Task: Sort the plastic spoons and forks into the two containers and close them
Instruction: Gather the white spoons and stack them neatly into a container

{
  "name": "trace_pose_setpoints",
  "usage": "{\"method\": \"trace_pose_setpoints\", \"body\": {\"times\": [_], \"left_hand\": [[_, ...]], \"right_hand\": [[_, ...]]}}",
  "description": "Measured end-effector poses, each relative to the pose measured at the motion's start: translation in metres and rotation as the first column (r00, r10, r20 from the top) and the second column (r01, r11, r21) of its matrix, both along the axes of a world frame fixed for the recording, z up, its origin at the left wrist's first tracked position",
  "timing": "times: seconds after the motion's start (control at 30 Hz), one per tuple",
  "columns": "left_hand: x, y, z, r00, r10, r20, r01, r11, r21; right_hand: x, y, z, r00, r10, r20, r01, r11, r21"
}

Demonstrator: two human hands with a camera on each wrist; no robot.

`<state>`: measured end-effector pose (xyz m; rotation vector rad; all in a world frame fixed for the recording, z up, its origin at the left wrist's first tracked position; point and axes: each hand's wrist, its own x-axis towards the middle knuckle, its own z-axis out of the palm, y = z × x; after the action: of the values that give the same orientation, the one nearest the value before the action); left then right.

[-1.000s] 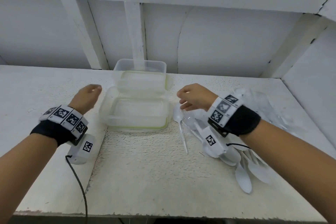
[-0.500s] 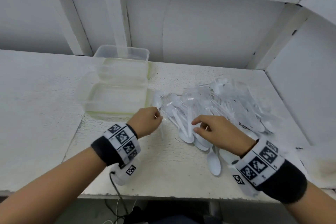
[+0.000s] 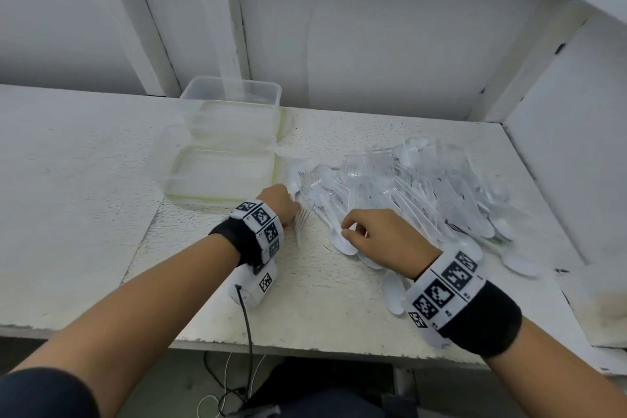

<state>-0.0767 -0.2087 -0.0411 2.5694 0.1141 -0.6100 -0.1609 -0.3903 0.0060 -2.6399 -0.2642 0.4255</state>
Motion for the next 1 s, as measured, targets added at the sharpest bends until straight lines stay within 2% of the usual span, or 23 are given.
{"method": "trace_pose_setpoints", "body": {"times": [0.13,0.27,0.33,0.4,0.53,0.67,0.77,0.87,0.93,1.0], "left_hand": [[-0.01,0.005,0.006,0.995,0.052,-0.081,-0.061,0.991,-0.119],[-0.023,0.02,0.019,0.986,0.097,-0.139,-0.133,0.95,-0.281],[-0.03,0.029,0.023,0.991,0.085,-0.106,-0.11,0.959,-0.262],[-0.036,0.039,0.025,0.996,0.065,-0.056,-0.076,0.969,-0.235],[-0.045,0.055,0.029,0.999,0.035,-0.014,-0.038,0.977,-0.209],[-0.05,0.062,0.028,0.999,0.048,-0.012,-0.049,0.979,-0.198],[-0.051,0.065,0.026,0.999,0.05,0.017,-0.046,0.983,-0.18],[-0.053,0.068,0.025,0.997,0.044,0.07,-0.031,0.984,-0.173],[-0.054,0.068,0.026,0.993,0.052,0.102,-0.032,0.982,-0.188],[-0.057,0.066,0.027,0.989,0.06,0.138,-0.028,0.975,-0.219]], "right_hand": [[-0.004,-0.005,-0.001,0.988,0.13,0.084,-0.11,0.971,-0.21],[-0.005,-0.01,0.0,0.962,0.211,0.173,-0.145,0.931,-0.334],[-0.008,-0.006,0.001,0.932,0.294,0.214,-0.196,0.901,-0.387],[-0.011,-0.002,0.0,0.878,0.418,0.233,-0.266,0.831,-0.488],[-0.005,0.003,-0.017,0.816,0.532,0.228,-0.265,0.693,-0.671],[0.003,0.009,-0.016,0.769,0.591,0.243,-0.272,0.647,-0.712],[0.005,0.007,-0.018,0.754,0.597,0.273,-0.373,0.731,-0.571],[0.004,0.005,-0.017,0.726,0.499,0.473,-0.44,0.866,-0.239],[0.004,0.008,-0.007,0.77,0.292,0.567,-0.376,0.926,0.033],[0.006,0.009,0.011,0.854,0.016,0.52,-0.224,0.913,0.34]]}}
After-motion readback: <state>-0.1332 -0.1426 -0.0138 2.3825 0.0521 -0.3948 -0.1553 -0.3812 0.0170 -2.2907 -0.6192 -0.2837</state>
